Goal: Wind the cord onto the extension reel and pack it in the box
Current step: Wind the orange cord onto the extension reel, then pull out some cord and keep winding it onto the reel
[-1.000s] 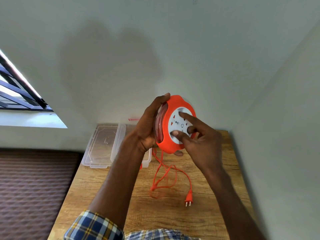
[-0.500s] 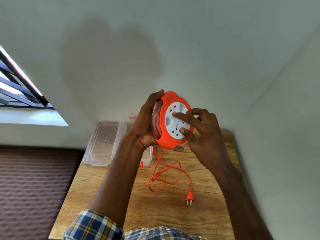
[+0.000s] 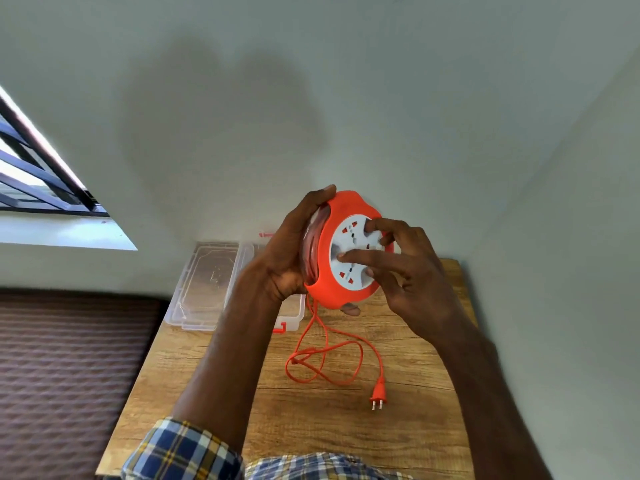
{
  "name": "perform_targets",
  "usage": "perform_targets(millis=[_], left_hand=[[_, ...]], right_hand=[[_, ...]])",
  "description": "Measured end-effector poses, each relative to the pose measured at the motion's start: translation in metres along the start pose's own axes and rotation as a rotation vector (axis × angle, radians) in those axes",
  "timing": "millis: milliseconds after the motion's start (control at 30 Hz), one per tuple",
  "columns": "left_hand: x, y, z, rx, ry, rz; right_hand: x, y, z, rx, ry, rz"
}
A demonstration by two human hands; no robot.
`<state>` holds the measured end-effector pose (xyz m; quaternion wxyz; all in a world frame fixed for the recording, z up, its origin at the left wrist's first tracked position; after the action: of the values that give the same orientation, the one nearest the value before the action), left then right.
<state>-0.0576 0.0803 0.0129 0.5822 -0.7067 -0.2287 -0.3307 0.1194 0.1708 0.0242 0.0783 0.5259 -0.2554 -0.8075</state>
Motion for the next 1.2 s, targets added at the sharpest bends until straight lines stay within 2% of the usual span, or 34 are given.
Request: perform_targets(millis=[133,233,333,533,633,800,933,1067,1200], left_hand=[[0.002,-0.001,0.0,-0.053,0.026,0.028],[0.002,-0.002,0.0,-0.02,-0.022,0.039],[0.006,-0.006,-0.001,0.033,-0.054,0.055],[0.011,-0.004,-0.003,0.136,-0.112,0.005],[0.011,-0.001,-0.004,0.177,-0.127,-0.004],[0.009,-0.003,-0.015,0.3,-0.172,-0.042],[0.005,-0.008,-0.022,0.492,-0.201,-0.209],[-0.01,0.001,-0.024,0.612,-0.381,-0.4],[-0.02,0.01,-0.024,0.75,-0.547,-0.61]], right_hand=[[0.005,-0.002,-0.001,-0.015,-0.028,-0.053],[0.01,-0.001,-0.004,-0.004,-0.119,-0.085],[0.016,0.004,-0.007,0.038,-0.202,-0.01],[0.029,0.033,0.003,0.319,-0.46,0.214],[0.038,0.039,0.01,0.438,-0.508,0.327],[0.028,0.039,0.008,0.272,-0.439,0.281],[0.022,0.032,0.001,0.217,-0.53,0.267],[0.032,0.034,-0.006,0.159,-0.602,0.289],[0.054,0.04,-0.007,0.226,-0.535,0.421]])
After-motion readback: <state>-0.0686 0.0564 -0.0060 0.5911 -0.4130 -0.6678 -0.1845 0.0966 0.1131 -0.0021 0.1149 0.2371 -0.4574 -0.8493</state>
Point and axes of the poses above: each hand's wrist, its own z-axis towards the middle knuckle, its own x-axis out of the palm, y = z × x, the point moved 2 cm from there along z, towards the middle knuckle, and after that the axes turned 9 degrees about y, right-handed, at the moved point
